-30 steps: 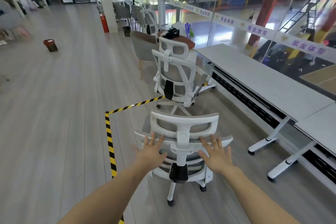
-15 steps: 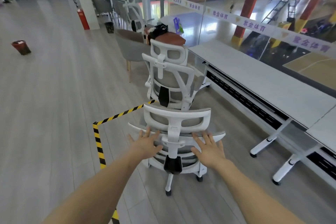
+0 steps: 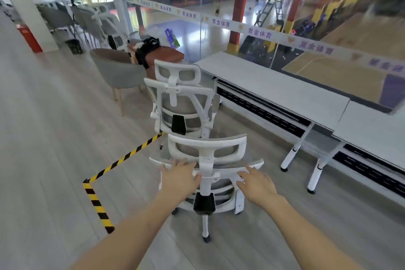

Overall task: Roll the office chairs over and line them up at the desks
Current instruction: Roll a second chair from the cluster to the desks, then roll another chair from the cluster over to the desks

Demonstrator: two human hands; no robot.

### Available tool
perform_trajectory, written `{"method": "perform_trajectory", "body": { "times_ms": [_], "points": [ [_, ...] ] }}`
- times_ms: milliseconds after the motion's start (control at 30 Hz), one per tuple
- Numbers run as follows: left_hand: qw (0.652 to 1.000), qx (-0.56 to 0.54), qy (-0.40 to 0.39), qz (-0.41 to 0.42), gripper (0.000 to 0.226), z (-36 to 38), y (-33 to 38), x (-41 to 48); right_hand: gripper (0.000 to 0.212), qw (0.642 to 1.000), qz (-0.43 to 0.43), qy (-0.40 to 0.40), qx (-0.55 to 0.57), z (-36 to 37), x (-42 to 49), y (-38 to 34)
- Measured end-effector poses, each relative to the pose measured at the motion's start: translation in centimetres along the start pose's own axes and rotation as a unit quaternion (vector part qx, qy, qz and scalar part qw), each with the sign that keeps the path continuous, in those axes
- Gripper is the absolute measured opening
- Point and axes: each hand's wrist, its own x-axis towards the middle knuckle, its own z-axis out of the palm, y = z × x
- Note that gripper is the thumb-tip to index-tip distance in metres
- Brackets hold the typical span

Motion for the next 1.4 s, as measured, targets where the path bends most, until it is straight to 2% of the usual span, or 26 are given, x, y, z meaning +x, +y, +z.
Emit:
{"method": "perform_trajectory", "body": {
  "times_ms": [100, 300, 533, 767, 933, 1200, 1400],
  "points": [
    [0.993, 0.066, 0.048, 0.09, 0.055, 0.5, 3.5, -1.0, 0.049, 0.999, 0.034, 0.04, -0.001, -0.3, -3.5, 1.4],
    [0.972, 0.095, 0.009, 0.215, 0.055, 3.2, 15.5, -3.8, 0.04, 0.986, 0.138, 0.087, 0.019, -0.6, -14.2, 8.4],
    [0.92, 0.131, -0.038, 0.369, 0.058, 10.4, 37.2, -13.8, 0.047, 0.943, 0.299, 0.133, 0.054, 2.2, -34.8, 23.7],
    [0.823, 0.142, -0.069, 0.546, 0.062, 20.5, 61.4, -33.2, 0.042, 0.858, 0.47, 0.191, 0.076, 7.2, -63.0, 38.1],
    [0.765, 0.141, -0.101, 0.62, 0.062, 25.5, 73.5, -46.3, 0.037, 0.78, 0.575, 0.229, 0.092, 10.3, -79.8, 44.3],
    [0.674, 0.139, -0.096, 0.719, 0.061, 31.1, 92.1, -60.6, 0.04, 0.674, 0.679, 0.275, 0.097, 13.6, -97.7, 55.2],
    [0.617, 0.127, -0.09, 0.771, 0.059, 36.5, 107.9, -69.4, 0.043, 0.628, 0.726, 0.265, 0.091, 14.2, -109.5, 67.0]
  ]
}}
